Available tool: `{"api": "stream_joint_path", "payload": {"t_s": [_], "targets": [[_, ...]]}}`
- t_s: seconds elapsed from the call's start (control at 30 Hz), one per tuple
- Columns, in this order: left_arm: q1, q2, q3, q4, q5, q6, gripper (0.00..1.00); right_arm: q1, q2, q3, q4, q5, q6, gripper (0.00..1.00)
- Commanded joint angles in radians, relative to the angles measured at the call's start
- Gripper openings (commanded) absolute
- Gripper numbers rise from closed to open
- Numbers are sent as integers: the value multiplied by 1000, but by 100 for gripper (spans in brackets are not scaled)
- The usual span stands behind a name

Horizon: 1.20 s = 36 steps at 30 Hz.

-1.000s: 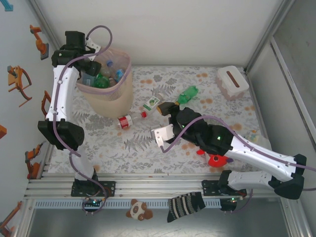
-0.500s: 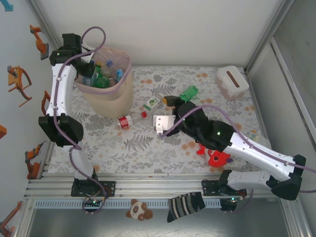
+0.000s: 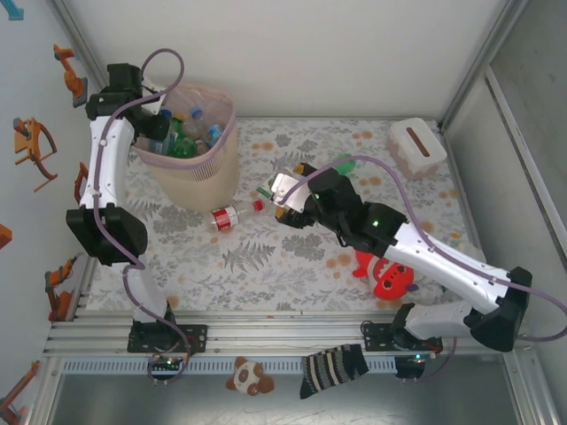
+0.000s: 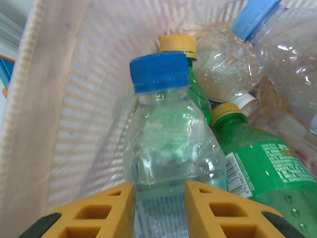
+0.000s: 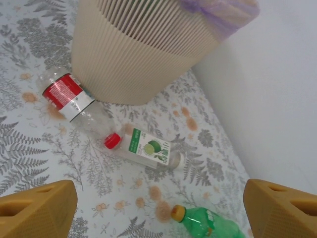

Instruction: Put the plastic bottles in the bin

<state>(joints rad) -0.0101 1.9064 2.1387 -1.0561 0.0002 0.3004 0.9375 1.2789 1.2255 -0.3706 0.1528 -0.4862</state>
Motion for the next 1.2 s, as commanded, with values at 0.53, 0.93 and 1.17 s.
{"api": "stream_joint_path", "payload": {"t_s": [0.53, 0.93, 1.17], "targets": [[15, -353, -281, 114, 219, -149, 38, -138, 479, 115, -5, -367, -475, 79], [13, -533, -477, 244, 419, -261, 46, -137, 748, 314, 86, -476, -581, 81], [13, -546, -468, 254, 451, -279, 48, -129, 877, 443, 42, -524, -608, 81]]}}
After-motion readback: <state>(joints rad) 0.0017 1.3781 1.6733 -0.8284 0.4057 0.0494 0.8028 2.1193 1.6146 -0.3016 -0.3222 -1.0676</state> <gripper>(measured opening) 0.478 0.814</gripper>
